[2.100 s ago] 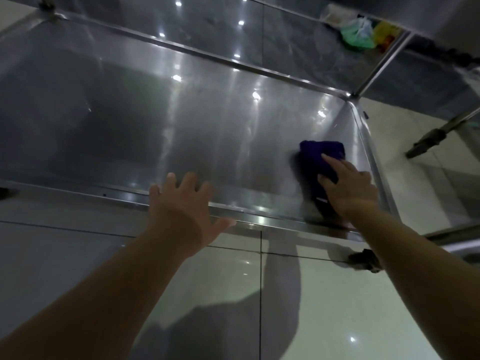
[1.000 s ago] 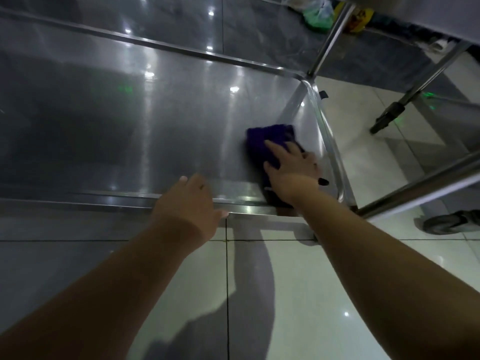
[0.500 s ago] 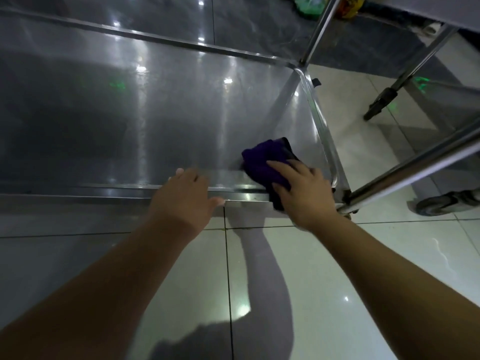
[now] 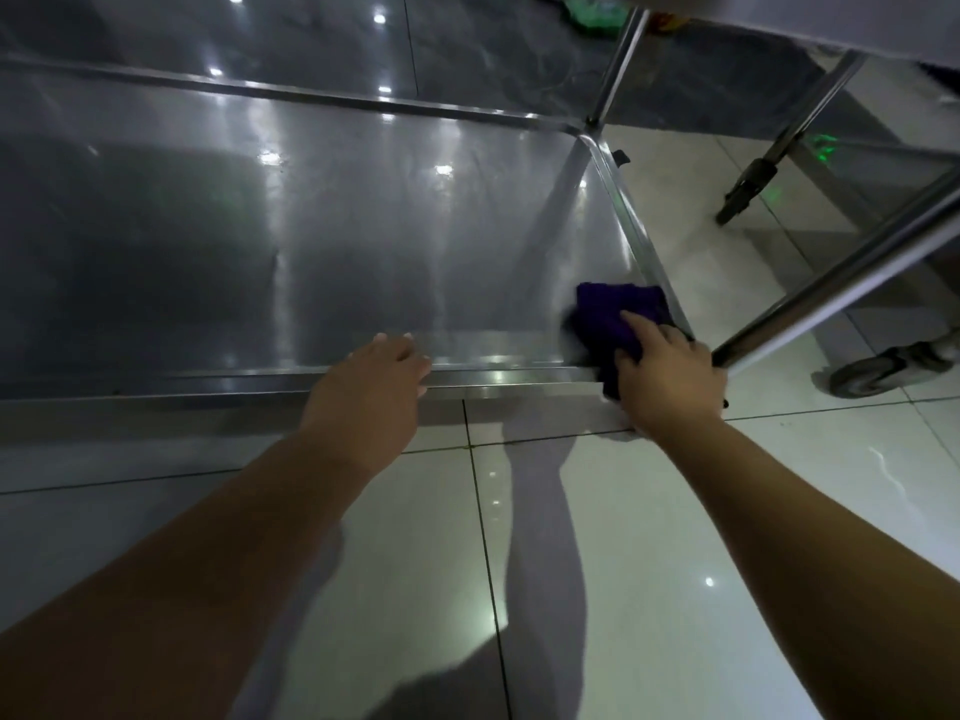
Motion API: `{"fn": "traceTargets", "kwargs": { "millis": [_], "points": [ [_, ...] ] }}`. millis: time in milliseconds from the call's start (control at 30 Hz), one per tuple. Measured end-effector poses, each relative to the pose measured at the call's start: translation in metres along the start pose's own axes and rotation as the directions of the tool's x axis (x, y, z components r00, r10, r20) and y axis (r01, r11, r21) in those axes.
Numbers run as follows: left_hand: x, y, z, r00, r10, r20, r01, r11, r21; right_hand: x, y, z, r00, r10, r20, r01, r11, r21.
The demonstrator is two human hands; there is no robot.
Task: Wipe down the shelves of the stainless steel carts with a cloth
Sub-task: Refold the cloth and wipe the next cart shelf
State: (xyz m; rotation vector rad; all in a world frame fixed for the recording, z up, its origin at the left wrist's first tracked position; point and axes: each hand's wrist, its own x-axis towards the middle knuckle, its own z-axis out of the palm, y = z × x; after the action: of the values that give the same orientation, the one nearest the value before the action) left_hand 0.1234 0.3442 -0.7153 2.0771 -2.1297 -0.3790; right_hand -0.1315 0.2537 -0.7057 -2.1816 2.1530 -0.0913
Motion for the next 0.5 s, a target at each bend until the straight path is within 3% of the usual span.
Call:
{"fn": "traceTargets", "kwargs": {
  "millis": [100,167,233,300,367,433,500],
  "points": [
    [-0.014,-0.019,-0.010,0.995,-0.073,-0.072,0.075,0.997,0.016,-0.006,-0.011,0.001,0.985,0.171,0.004,-0.171,0.984,0.046],
    [-0.023,-0.028,-0.012,0.983,-0.159,-0.098,0.159,0.987,-0.009,-0.019,-0.040,0.006,0.985,0.170,0.009,-0.170,0.982,0.083],
    [-0.026,-0.031,-0.011,0.983,-0.166,-0.078,0.168,0.986,0.018,-0.042,-0.080,0.013,1.000,-0.017,-0.017,0.019,0.990,0.140],
    [-0.023,-0.032,-0.010,0.986,-0.153,-0.064,0.154,0.988,0.005,-0.062,-0.114,0.022,0.960,-0.278,-0.032,0.279,0.943,0.181],
    [-0.023,-0.039,-0.012,0.989,-0.135,-0.055,0.134,0.991,-0.020,-0.063,-0.122,0.021,0.927,-0.374,-0.020,0.371,0.910,0.184],
    [-0.028,-0.051,-0.014,0.990,-0.112,-0.090,0.111,0.994,-0.013,-0.057,-0.107,0.018,0.951,-0.305,-0.042,0.308,0.939,0.151],
    [-0.037,-0.065,-0.017,0.984,-0.100,-0.147,0.101,0.995,0.003,-0.053,-0.083,0.015,0.990,-0.118,-0.074,0.126,0.984,0.122]
  ]
}}
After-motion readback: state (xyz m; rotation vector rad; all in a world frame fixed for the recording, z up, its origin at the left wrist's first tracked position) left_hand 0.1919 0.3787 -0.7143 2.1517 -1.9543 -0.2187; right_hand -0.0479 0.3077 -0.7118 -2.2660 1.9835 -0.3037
